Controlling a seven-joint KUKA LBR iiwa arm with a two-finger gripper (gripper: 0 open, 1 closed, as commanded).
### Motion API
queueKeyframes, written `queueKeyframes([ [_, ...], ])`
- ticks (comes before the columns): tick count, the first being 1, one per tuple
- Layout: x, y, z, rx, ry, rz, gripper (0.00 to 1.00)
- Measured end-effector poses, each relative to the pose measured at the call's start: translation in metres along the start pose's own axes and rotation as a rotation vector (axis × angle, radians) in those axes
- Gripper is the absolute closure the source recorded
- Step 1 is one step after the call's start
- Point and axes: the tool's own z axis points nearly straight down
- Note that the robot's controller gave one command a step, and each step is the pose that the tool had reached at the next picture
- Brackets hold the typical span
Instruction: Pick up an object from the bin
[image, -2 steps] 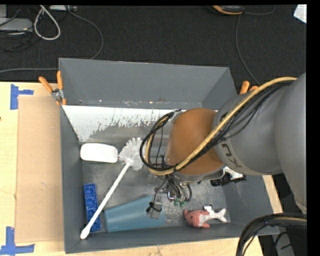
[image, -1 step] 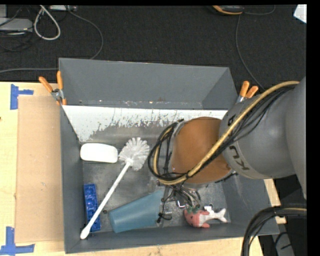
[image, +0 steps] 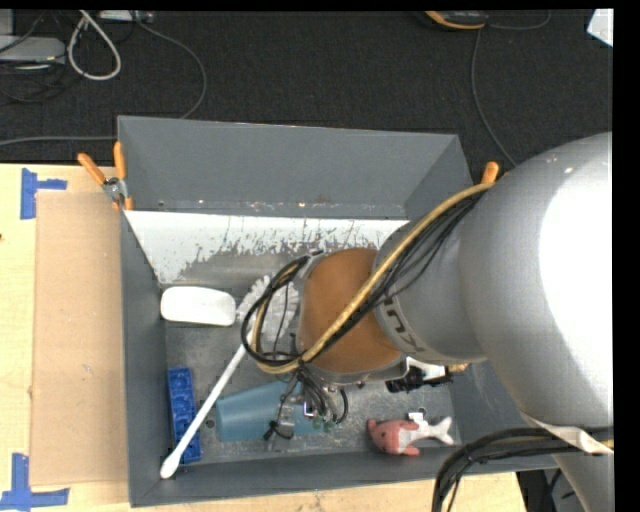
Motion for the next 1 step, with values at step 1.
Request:
queueKeyframes([
  [1,0.0038,-0.0207,-0.0092,0.003,-0.004,-0.247,0.0],
])
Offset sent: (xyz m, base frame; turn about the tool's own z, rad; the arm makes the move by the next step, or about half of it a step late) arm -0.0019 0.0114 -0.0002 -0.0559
